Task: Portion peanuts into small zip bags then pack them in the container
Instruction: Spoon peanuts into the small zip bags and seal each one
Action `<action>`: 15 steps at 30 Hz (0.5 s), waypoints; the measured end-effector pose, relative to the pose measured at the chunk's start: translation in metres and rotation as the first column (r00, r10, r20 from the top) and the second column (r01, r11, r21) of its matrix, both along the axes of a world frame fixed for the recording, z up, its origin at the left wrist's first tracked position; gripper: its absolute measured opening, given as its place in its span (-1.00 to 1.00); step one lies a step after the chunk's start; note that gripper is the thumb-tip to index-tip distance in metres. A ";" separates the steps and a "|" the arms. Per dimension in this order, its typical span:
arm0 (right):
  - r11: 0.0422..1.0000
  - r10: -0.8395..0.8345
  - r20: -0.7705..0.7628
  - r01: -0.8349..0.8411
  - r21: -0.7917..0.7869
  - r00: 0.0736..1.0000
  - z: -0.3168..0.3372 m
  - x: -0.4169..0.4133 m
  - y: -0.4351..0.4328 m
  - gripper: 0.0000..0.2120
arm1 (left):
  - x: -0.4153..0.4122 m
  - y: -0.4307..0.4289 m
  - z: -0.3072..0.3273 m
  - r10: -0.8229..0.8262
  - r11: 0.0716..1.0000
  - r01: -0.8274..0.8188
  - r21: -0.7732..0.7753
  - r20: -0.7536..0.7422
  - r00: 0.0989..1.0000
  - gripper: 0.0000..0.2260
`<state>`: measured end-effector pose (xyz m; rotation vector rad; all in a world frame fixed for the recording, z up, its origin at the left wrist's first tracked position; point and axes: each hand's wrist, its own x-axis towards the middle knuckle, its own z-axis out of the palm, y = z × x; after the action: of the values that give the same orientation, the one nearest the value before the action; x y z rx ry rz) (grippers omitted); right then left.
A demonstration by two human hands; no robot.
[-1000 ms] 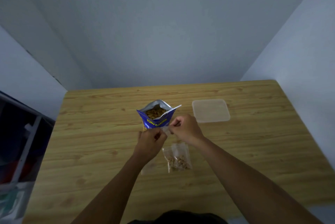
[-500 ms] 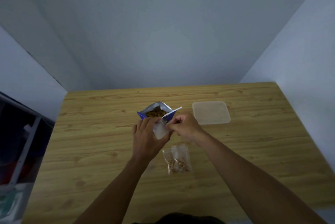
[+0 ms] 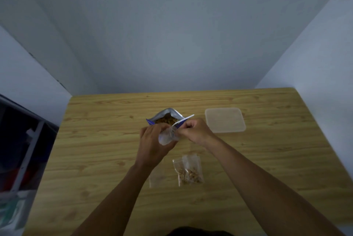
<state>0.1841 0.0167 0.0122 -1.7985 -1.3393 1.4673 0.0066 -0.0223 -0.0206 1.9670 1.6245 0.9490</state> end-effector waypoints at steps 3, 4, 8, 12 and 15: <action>0.997 0.008 0.000 -0.008 -0.081 1.000 0.006 0.003 0.003 -0.66 | -0.006 0.002 0.000 0.052 0.998 -0.051 -0.020 0.052 0.997 -0.59; 0.995 -0.022 0.045 0.027 -0.100 0.999 0.007 0.005 0.005 -0.61 | -0.009 0.002 0.000 0.078 0.997 -0.076 -0.025 0.071 0.994 -0.61; 0.966 -0.244 0.198 0.257 -0.042 0.949 -0.003 0.010 0.011 -0.41 | -0.024 0.003 0.003 0.175 0.984 -0.169 -0.059 0.121 0.977 -0.60; 0.933 -0.359 0.214 0.343 0.111 0.908 -0.013 0.001 0.016 -0.64 | -0.036 0.005 0.003 0.232 0.971 -0.219 -0.093 0.167 0.958 -0.59; 0.920 -0.356 0.190 0.307 0.243 0.915 -0.008 -0.010 0.018 -0.84 | -0.041 0.010 0.003 0.251 0.965 -0.223 -0.138 0.234 0.939 -0.62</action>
<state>0.1740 0.0350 0.0038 -1.9826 -1.1651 0.9249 -0.0340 -0.0126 -0.0171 1.5326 1.7509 1.1212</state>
